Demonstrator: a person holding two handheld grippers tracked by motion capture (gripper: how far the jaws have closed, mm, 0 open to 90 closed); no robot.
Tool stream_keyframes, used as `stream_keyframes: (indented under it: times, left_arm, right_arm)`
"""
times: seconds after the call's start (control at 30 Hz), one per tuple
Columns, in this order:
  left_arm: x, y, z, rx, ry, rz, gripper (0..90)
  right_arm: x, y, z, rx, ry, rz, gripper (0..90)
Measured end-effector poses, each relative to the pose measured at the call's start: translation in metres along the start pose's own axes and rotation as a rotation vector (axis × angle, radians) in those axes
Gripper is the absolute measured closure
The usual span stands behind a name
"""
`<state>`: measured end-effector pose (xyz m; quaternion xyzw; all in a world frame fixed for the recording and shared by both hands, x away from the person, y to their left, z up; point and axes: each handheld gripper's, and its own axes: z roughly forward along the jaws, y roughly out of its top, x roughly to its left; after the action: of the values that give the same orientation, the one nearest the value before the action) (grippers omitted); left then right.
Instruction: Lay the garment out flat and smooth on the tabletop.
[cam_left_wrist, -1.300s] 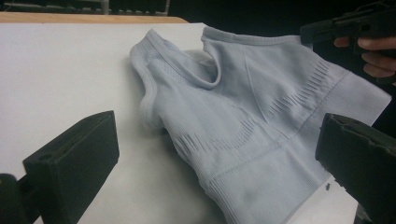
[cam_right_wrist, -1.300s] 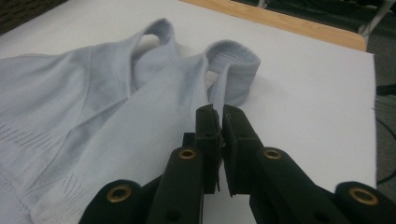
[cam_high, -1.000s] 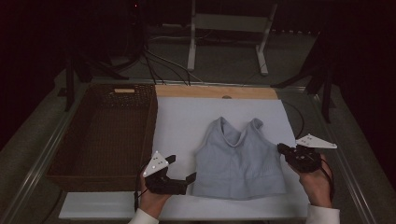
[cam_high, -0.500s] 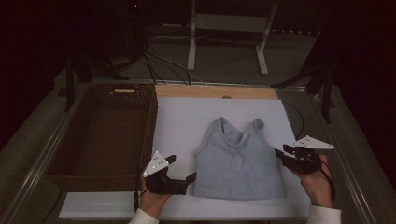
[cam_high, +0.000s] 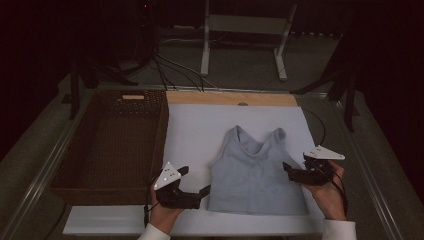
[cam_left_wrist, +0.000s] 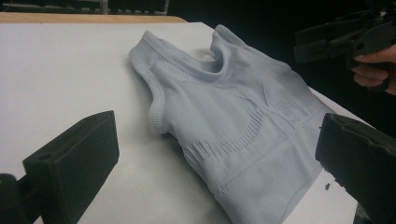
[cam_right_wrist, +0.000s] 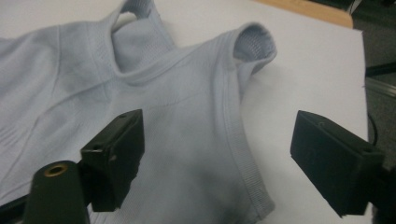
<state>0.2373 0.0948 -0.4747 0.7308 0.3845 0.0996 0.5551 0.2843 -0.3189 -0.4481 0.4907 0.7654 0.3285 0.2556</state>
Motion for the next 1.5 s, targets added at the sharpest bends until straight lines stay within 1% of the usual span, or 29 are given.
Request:
stream_keyframes:
  times: [0.13,0.27,0.37,0.47,0.57,0.6,0.67,0.7,0.73,0.77,0.8,0.87,0.93,1.07,1.17,1.23,1.3,1.33,1.5]
  left_arm:
    - [0.000,0.000,0.000,0.000,-0.001,0.001,0.6]
    - [0.000,0.000,0.001,-0.001,-0.001,0.001,0.6]
    - [-0.001,-0.001,0.001,0.001,-0.002,0.002,0.6]
    - [-0.001,-0.001,0.002,0.006,-0.003,0.004,0.6]
    - [-0.001,-0.001,0.002,0.004,-0.002,0.003,0.6]
    - [-0.001,-0.001,0.002,0.002,-0.001,0.001,0.6]
    - [-0.001,-0.001,0.001,0.000,0.000,-0.001,0.6]
    - [-0.001,-0.001,0.002,0.000,0.001,-0.002,0.6]
    - [-0.001,-0.001,0.002,0.001,0.001,-0.002,0.6]
    - [-0.001,-0.001,0.002,0.002,0.001,-0.002,0.6]
    - [-0.001,-0.001,0.003,0.000,0.001,-0.002,0.6]
    - [-0.001,-0.001,0.004,0.006,0.002,0.001,0.6]
    - [-0.002,-0.001,0.005,0.006,0.000,0.001,0.6]
    - [-0.002,-0.001,0.005,0.007,-0.001,0.002,0.6]
    - [-0.001,-0.001,0.005,0.008,-0.005,0.000,0.6]
    - [-0.001,-0.001,0.006,0.011,-0.007,0.000,0.6]
    - [-0.001,-0.001,0.007,0.012,-0.010,0.004,0.6]
    - [-0.001,-0.001,0.007,0.012,-0.009,0.006,0.6]
    - [-0.002,-0.001,0.009,0.015,-0.015,0.010,0.6]
  right_arm:
    - [0.000,-0.005,0.008,0.024,0.007,0.005,17.0]
    - [-0.003,-0.009,0.013,0.040,-0.004,0.015,17.4]
    - [-0.004,-0.011,0.016,0.061,-0.050,0.003,19.1]
    - [-0.008,-0.014,0.018,0.071,-0.056,0.016,22.7]
    - [-0.011,-0.014,0.019,0.087,-0.062,0.016,29.9]
    - [-0.013,-0.014,0.019,0.085,-0.063,0.021,31.7]
    - [-0.016,-0.014,0.019,0.077,-0.046,0.044,37.3]
    - [-0.018,-0.013,0.018,0.075,-0.049,0.048,40.5]
    - [-0.019,-0.012,0.018,0.073,-0.049,0.051,47.4]
    - [-0.019,-0.011,0.017,0.071,-0.039,0.043,53.2]
    - [-0.019,-0.009,0.017,0.075,-0.036,0.032,55.3]
    - [-0.019,-0.007,0.018,0.080,-0.039,0.021,55.3]
    - [-0.020,-0.005,0.022,0.091,-0.032,0.034,54.1]
    - [-0.022,-0.003,0.031,0.107,-0.020,0.053,55.8]
    - [-0.019,-0.003,0.034,0.129,0.021,0.055,66.9]
    - [-0.016,-0.003,0.035,0.140,0.026,0.036,77.4]
    - [-0.015,-0.002,0.032,0.132,0.035,0.035,84.7]
    - [-0.014,-0.002,0.030,0.126,0.032,0.031,86.4]
    - [-0.009,-0.002,0.020,0.115,0.018,-0.007,87.3]
